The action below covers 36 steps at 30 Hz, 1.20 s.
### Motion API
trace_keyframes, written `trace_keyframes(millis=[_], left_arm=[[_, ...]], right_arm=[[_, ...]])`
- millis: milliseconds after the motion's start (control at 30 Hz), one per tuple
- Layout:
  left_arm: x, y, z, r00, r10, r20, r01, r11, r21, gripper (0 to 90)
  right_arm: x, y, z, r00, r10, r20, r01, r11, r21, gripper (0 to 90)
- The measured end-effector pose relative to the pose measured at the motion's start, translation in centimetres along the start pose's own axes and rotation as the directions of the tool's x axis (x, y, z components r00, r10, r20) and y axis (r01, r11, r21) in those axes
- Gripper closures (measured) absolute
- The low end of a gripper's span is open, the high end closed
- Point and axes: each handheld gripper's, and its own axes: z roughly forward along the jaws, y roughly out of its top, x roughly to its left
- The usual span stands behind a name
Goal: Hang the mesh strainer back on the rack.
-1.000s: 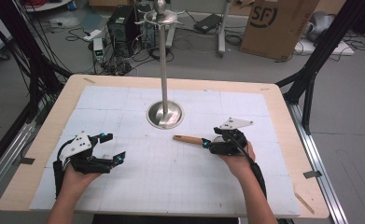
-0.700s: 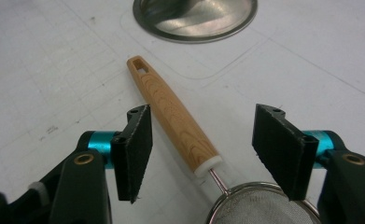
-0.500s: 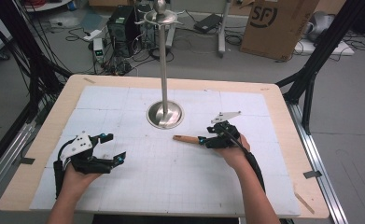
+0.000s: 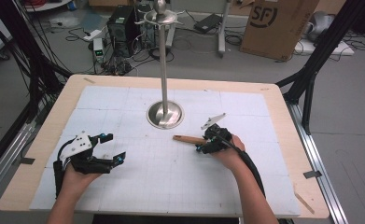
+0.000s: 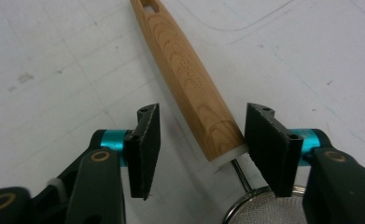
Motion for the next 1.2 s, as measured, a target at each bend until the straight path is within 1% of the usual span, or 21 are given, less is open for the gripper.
trace_keyframes(millis=[33,100,133,267,367,467,600,633,667,767,833,867,900,933,967,1033,1133,1200], left_arm=[[0.02,0.01,-0.03,1.0,0.002,0.001,-0.002,1.0,0.001,13.7],[0.01,0.03,-0.07,1.0,0.0,0.001,0.0,1.0,-0.002,13.7],[0.0,0.02,-0.1,1.0,-0.003,-0.002,0.003,1.0,-0.002,13.7],[0.06,0.0,-0.09,1.0,-0.003,0.0,0.003,1.0,0.0,13.7],[0.01,0.0,-0.04,1.0,0.003,0.0,-0.003,1.0,0.002,13.7],[-0.02,0.0,-0.04,1.0,0.002,0.001,-0.002,1.0,0.002,13.7],[0.02,0.0,-0.06,1.0,0.003,0.001,-0.003,1.0,0.004,13.7],[0.01,-0.01,-0.04,1.0,0.002,-0.001,-0.002,1.0,0.003,13.7],[-0.01,-0.02,-0.02,1.0,0.0,0.003,0.0,1.0,0.003,13.7],[0.01,-0.03,-0.02,1.0,0.002,0.002,-0.002,1.0,0.005,13.7],[0.0,-0.04,-0.02,1.0,-0.003,0.0,0.003,1.0,0.003,13.7],[0.02,-0.05,-0.05,1.0,-0.001,-0.002,0.001,1.0,0.005,13.7],[0.06,-0.05,-0.05,1.0,0.002,-0.002,-0.002,1.0,0.006,13.7],[0.04,-0.06,-0.03,1.0,0.0,-0.003,0.0,1.0,0.006,13.7],[0.04,-0.06,-0.02,1.0,-0.001,-0.002,0.001,1.0,0.006,13.7],[0.01,-0.07,0.01,1.0,-0.002,-0.002,0.002,1.0,0.005,13.7],[-0.01,-0.08,0.04,1.0,-0.003,-0.004,0.003,1.0,0.005,13.7],[-0.01,-0.09,0.05,1.0,-0.003,-0.004,0.003,1.0,0.005,13.7]], right_arm=[[0.0,0.05,0.14,0.9999,-0.004,0.012,0.004,1.0,-0.001,48.6],[-0.08,0.08,0.02,0.9997,0.019,0.019,-0.019,1.0,0.006,54.2],[-0.19,0.06,0.01,0.9998,0.016,0.015,-0.016,1.0,0.003,54.7],[-0.15,-0.01,-0.09,0.9993,0.035,0.015,-0.035,0.999,0.006,56.6],[-0.22,-0.03,-0.2,0.9993,0.035,0.01,-0.035,0.999,0.005,60.5],[-0.21,-0.06,-0.26,0.9989,0.047,0.0,-0.047,0.999,0.01,62.4],[-0.08,-0.03,-0.41,0.9989,0.048,-0.002,-0.048,0.999,0.022,66.1],[-0.04,-0.04,-0.47,0.9985,0.054,-0.008,-0.054,0.998,0.027,66.8],[-0.12,-0.08,-0.45,0.9987,0.049,-0.01,-0.049,0.999,0.023,66.8],[-0.09,-0.09,-0.53,0.9979,0.064,-0.012,-0.063,0.998,0.029,66.9],[-0.06,-0.09,-0.55,0.9984,0.056,-0.009,-0.056,0.998,0.032,66.6],[-0.1,-0.1,-0.51,0.9992,0.04,-0.009,-0.039,0.999,0.029,66.3],[-0.03,-0.11,-0.52,0.9994,0.035,-0.002,-0.035,0.999,0.038,65.9],[0.03,-0.1,-0.52,0.9995,0.031,-0.002,-0.031,0.999,0.044,64.3],[0.04,-0.12,-0.48,0.9997,0.025,0.006,-0.025,0.999,0.039,63.0],[0.08,-0.11,-0.62,0.9997,0.022,0.009,-0.022,0.999,0.047,62.8],[0.03,-0.08,-0.66,0.9999,0.007,0.014,-0.008,0.999,0.045,62.8],[0.04,-0.06,-0.65,0.9999,0.003,0.015,-0.004,0.998,0.056,63.1]])
